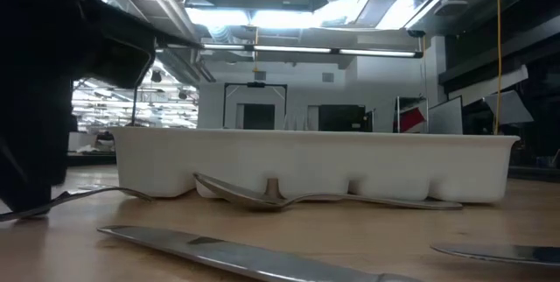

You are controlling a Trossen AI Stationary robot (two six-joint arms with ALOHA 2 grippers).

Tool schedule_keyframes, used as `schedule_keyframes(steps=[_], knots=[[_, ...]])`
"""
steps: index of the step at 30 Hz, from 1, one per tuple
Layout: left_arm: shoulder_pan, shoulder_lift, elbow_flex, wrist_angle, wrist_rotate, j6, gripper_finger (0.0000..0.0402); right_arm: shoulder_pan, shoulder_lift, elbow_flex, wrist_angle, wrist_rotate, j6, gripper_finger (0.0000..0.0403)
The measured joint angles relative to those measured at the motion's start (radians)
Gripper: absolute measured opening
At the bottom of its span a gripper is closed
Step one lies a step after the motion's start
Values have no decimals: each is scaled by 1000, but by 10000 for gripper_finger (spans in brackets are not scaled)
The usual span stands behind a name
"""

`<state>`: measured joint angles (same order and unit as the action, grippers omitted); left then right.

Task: Sort silverware
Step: Put the silver fork into the white cutlery tray

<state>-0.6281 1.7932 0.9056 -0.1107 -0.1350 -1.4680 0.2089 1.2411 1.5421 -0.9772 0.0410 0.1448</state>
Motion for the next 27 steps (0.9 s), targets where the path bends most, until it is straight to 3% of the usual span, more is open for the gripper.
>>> schedule_keyframes(steps=[10, 15, 22, 27], knots=[[33, 19, 2, -35, -17, -39, 134, 0, 0, 0, 0, 0, -30, 115], [44, 20, 2, -59, -23, -20, 96, 0, 0, 0, 0, 0, -31, 115], [45, 22, -1, -74, -38, -21, 12, 0, 0, 0, 0, 0, -48, 115], [45, 21, -1, -71, -31, -19, 13, 0, 0, 0, -8, 0, -53, 115]])
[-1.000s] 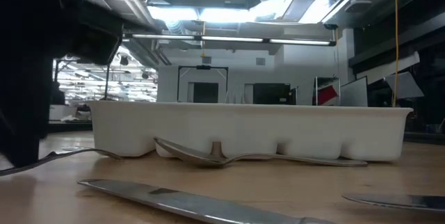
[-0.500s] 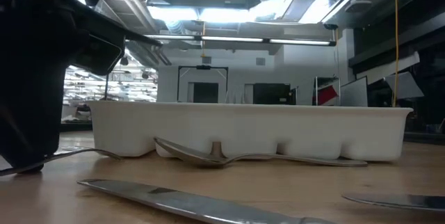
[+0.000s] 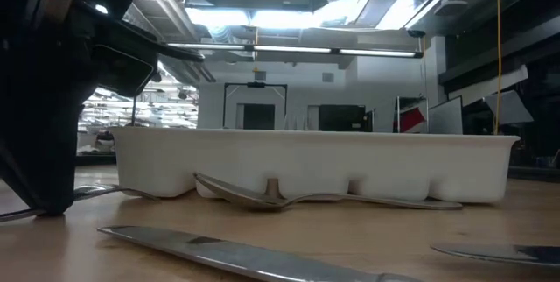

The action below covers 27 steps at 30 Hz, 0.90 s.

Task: Sort silverware
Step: Put the silver fork into the white cutlery tray

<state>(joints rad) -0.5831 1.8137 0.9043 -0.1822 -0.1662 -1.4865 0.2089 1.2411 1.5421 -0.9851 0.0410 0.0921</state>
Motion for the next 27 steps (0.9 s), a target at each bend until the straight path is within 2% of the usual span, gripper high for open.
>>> schedule_keyframes(steps=[9, 19, 27], knots=[[-4, -47, -6, 105, 36, 158, 4, 0, 0, 0, -22, 0, -29, 115], [-5, -51, -4, 161, 51, 152, 1, 0, 0, 0, -57, 0, -47, 115], [-1, -59, -3, 374, 56, 198, 1, 0, 0, 0, -107, 0, -47, 115]])
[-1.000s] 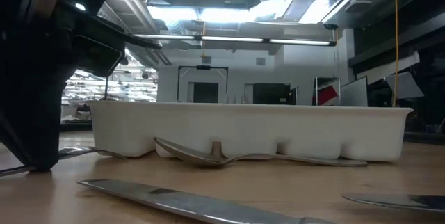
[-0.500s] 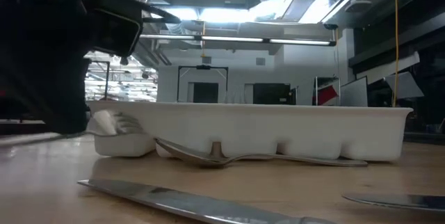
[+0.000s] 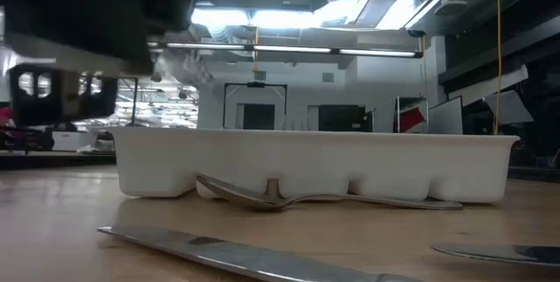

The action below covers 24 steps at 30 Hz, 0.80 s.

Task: Sort silverware
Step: Put the silver fork into the white cutlery tray

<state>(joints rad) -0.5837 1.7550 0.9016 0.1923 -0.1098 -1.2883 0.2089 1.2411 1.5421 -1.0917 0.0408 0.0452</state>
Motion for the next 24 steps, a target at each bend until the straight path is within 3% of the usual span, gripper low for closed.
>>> schedule_keyframes(steps=[10, 19, 24], knots=[[104, -1, 2, 267, -9, 155, 1, 0, 0, 0, -11, 0, 0, 115], [249, -27, 2, 354, 3, 464, 1, 0, -9, 0, -32, 0, 1, 115], [328, -83, 2, 338, 3, 729, 1, 0, -14, 0, -65, 0, 2, 115]])
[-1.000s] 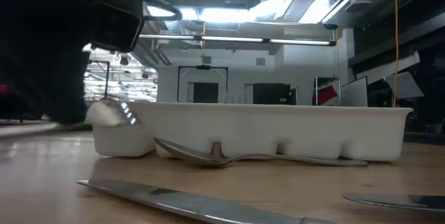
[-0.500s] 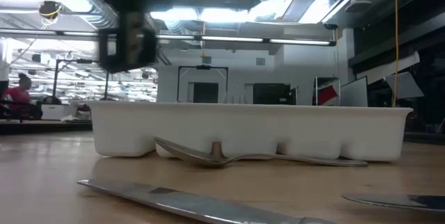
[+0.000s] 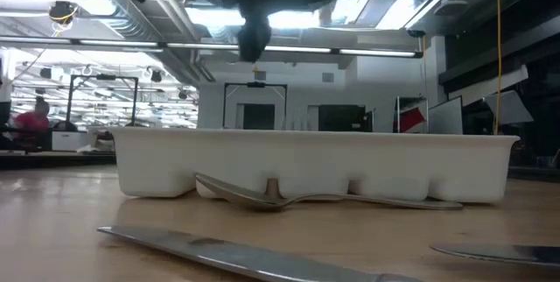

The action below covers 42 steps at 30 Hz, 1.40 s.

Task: Sort silverware
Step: Put the silver fork into the white cutlery tray

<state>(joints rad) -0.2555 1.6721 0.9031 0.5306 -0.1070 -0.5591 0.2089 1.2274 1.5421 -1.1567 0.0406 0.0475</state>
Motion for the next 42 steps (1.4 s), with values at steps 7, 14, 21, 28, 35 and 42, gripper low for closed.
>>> schedule_keyframes(steps=[7, 14, 21, 28, 35, 42], knots=[[106, -60, 1, -7, 0, 489, 1, 0, 0, 0, -5, -8, 0, 115], [177, -65, 1, -123, -1, 1001, 1, 0, 0, 0, -1, -8, 2, 115], [204, -65, 1, -301, -1, 1384, 1, 0, 0, 0, 60, 11, 169, 115], [196, -64, 0, -318, 68, 1585, 1, 0, 0, 0, 204, 29, 265, 115], [197, -64, 0, -397, 192, 1665, 1, 0, 0, 0, 300, 41, 269, 115], [197, -44, 2, -372, 217, 1758, 1, 0, 1, 0, 300, 122, 270, 115]])
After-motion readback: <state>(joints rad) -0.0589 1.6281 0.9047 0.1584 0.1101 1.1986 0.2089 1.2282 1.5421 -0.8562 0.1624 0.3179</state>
